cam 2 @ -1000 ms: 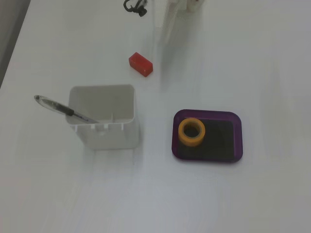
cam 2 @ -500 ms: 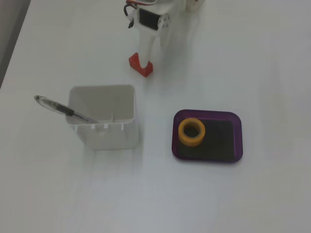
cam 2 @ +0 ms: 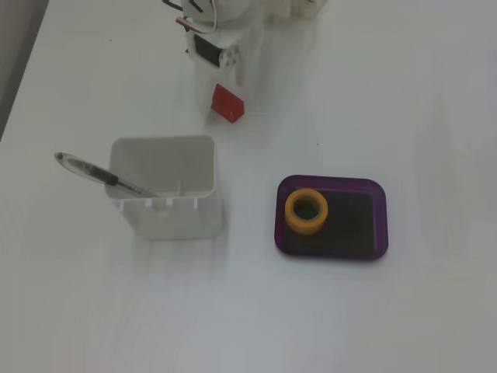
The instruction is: Pick up the red cube and place it in the box.
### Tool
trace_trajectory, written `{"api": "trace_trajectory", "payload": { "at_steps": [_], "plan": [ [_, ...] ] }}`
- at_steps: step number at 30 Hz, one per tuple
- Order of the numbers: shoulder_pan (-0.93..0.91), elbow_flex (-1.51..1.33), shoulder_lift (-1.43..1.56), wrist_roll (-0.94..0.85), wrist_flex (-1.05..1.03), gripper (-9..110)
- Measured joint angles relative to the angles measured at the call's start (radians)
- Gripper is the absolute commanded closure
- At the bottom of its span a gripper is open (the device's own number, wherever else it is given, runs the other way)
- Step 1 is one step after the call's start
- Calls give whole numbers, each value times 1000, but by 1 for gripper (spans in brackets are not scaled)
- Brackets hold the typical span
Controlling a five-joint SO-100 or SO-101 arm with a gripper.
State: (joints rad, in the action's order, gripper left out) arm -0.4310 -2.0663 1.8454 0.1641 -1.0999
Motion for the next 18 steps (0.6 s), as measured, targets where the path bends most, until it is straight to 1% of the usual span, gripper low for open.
{"api": "trace_trajectory", "payload": {
  "at_steps": [8, 11, 15, 18],
  "plan": [
    [-8, -66, -103, 0, 117, 74],
    [-8, -64, -120, 0, 123, 83],
    [-5, -64, -124, 0, 126, 103],
    [-5, -61, -124, 2, 133, 102]
  ]
}}
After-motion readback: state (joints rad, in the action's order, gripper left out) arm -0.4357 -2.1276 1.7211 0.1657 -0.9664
